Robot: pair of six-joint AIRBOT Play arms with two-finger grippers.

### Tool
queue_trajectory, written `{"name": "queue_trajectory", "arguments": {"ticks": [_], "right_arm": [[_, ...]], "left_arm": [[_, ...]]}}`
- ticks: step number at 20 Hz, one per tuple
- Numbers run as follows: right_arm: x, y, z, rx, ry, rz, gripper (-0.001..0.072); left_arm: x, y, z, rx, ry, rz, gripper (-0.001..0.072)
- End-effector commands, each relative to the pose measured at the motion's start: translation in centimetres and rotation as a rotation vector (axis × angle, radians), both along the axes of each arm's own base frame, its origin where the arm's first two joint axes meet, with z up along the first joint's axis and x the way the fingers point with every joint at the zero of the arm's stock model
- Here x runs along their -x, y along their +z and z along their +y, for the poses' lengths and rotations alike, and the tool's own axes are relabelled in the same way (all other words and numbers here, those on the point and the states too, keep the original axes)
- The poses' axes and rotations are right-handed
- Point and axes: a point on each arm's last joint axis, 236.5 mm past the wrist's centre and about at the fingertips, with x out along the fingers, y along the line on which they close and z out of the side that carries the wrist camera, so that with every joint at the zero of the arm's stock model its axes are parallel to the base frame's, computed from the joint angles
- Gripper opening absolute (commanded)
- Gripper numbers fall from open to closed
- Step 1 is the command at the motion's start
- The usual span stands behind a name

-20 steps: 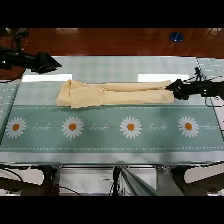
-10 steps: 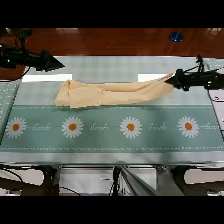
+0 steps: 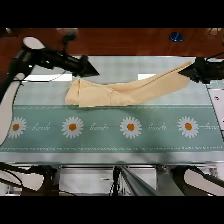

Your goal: Fold the shirts.

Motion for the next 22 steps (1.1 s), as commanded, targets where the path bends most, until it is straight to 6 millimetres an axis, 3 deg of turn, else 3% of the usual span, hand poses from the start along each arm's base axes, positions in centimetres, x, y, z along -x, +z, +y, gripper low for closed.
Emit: {"name": "queue_trajectory", "arguments": {"ticks": [1,5,10,14,19,20,22], "right_arm": [[2.0,2.2,0.4,0.038,0.016,-0.02,0.0025],[4.0,3.8,1.1,0.054,0.047,-0.034,0.0025],[5.6,6.2,1.8,0.078,0.061,-0.087,0.0026],[6.8,7.2,2.3,0.08,0.069,-0.098,0.0026],[7.6,8.5,2.6,0.089,0.062,-0.132,0.0026],[7.7,8.5,2.7,0.09,0.065,-0.13,0.0026],[7.8,8.5,2.7,0.09,0.067,-0.126,0.0026]], "left_arm": [[3.9,-2.1,-7.5,-0.011,-0.085,0.073,0.0024],[6.2,-5.2,-14.6,-0.034,-0.108,0.029,0.0024],[7.9,-10.1,-17.5,-0.05,-0.106,0.136,0.0024],[8.0,-11.2,-20.5,0.026,-0.038,0.2,0.0023],[9.5,-12.5,-25.6,0.121,0.023,0.267,0.0024],[9.2,-12.5,-26.1,0.148,0.033,0.289,0.0023],[7.4,-11.4,-25.0,0.194,0.048,0.287,0.0023]]}}
